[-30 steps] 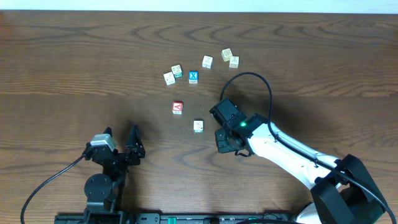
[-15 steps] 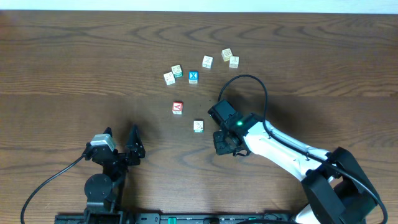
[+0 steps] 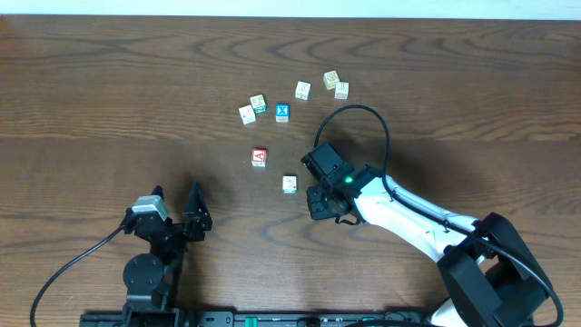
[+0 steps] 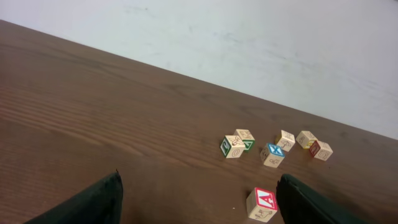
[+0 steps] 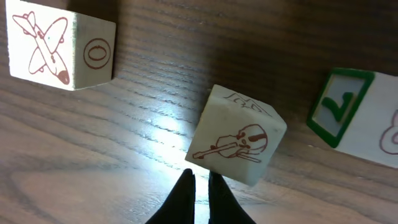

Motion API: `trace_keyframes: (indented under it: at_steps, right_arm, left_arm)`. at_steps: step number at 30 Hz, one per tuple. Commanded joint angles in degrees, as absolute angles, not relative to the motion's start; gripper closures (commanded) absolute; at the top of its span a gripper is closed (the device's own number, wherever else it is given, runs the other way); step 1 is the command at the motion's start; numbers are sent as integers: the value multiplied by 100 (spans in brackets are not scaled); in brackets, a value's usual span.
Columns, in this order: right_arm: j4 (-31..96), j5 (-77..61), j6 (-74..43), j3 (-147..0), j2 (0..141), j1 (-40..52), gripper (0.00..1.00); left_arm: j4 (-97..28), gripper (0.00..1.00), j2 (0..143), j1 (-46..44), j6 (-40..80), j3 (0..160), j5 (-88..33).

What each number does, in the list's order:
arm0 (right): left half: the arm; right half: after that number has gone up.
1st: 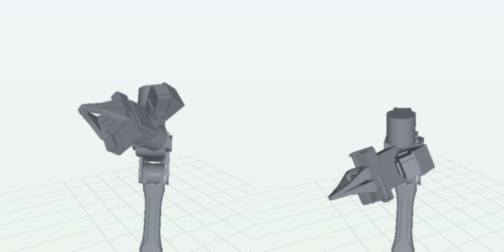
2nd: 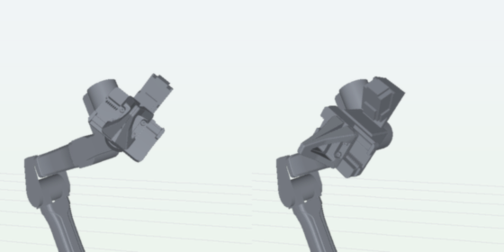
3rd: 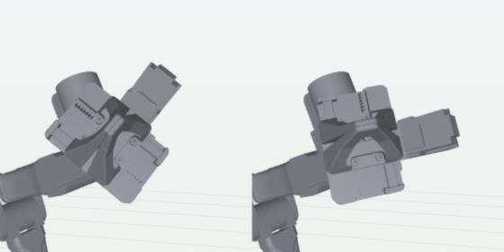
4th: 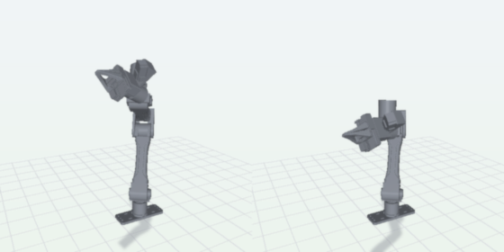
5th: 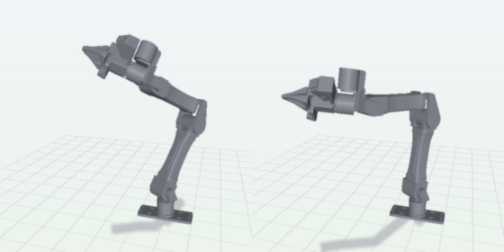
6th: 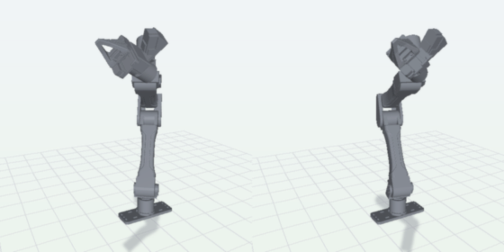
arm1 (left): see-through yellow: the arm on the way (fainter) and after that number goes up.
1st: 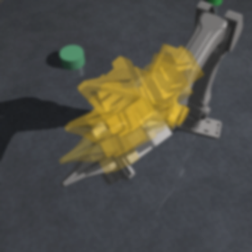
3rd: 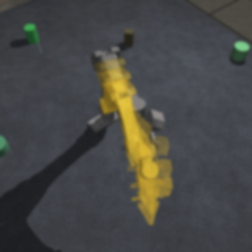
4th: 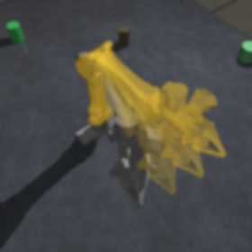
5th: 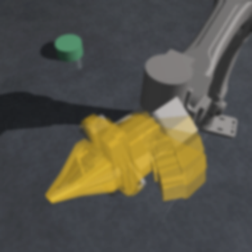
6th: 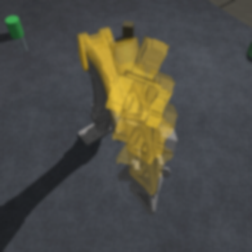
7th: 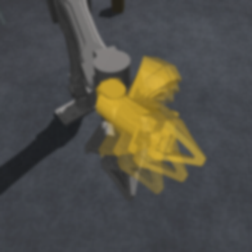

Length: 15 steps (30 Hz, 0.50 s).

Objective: Lift 3 blocks

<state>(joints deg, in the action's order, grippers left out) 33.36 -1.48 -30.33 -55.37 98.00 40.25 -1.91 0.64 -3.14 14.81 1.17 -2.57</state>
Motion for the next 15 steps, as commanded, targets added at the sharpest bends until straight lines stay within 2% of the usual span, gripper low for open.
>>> trace_keyframes:
  at_steps: [1, 15]
  right_arm:
    - [3336, 106, -2974, -5531, 9854, 4058, 92]
    - [3227, 296, -2974, -5531, 9854, 4038, 89]
  left_arm:
    - [-410, 21, 62, -292, 1470, 23, -78]
    - [-410, 21, 62, -292, 1470, 23, -78]
